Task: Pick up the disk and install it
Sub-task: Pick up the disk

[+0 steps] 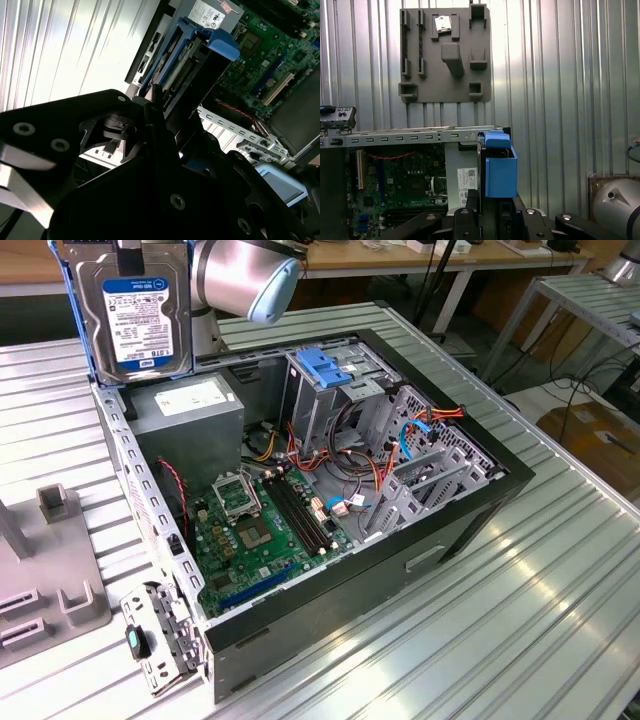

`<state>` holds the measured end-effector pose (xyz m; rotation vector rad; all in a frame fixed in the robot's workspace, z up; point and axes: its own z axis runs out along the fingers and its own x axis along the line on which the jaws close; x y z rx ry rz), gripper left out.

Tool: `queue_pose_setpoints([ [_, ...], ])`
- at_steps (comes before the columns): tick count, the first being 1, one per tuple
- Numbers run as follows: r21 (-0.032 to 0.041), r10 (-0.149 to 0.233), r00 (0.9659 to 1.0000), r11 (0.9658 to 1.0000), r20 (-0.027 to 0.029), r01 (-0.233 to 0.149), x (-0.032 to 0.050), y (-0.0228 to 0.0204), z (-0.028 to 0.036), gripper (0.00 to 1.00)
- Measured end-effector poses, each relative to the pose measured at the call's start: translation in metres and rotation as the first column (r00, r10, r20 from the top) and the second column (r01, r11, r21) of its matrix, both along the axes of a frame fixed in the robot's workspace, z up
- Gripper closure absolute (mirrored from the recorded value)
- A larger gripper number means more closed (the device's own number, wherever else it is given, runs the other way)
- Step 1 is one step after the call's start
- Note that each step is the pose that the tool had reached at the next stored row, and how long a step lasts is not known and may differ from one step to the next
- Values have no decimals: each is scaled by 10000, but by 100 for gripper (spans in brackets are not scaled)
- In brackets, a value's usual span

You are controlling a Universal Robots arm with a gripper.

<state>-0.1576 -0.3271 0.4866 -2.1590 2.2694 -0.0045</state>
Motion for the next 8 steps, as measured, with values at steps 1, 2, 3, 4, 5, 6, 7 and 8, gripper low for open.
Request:
queue_pose_setpoints([
  [1, 1, -2, 10000, 10000, 1, 2, 1, 0, 0, 65],
  [2, 1, -2, 10000, 10000, 2, 2, 2, 0, -1, 65],
  [3, 0, -1, 10000, 10000, 0, 1, 3, 1, 0, 65],
  [4, 0, 0, 10000, 10000, 0, 0, 3, 0, 0, 65],
  [5, 0, 0, 10000, 10000, 0, 0, 3, 0, 0, 65],
  [6, 0, 0, 10000, 10000, 1, 0, 3, 0, 0, 65],
  [7, 0, 0, 10000, 10000, 1, 0, 3, 0, 0, 65],
  [8, 0, 0, 10000, 10000, 0, 0, 4, 0, 0, 65],
])
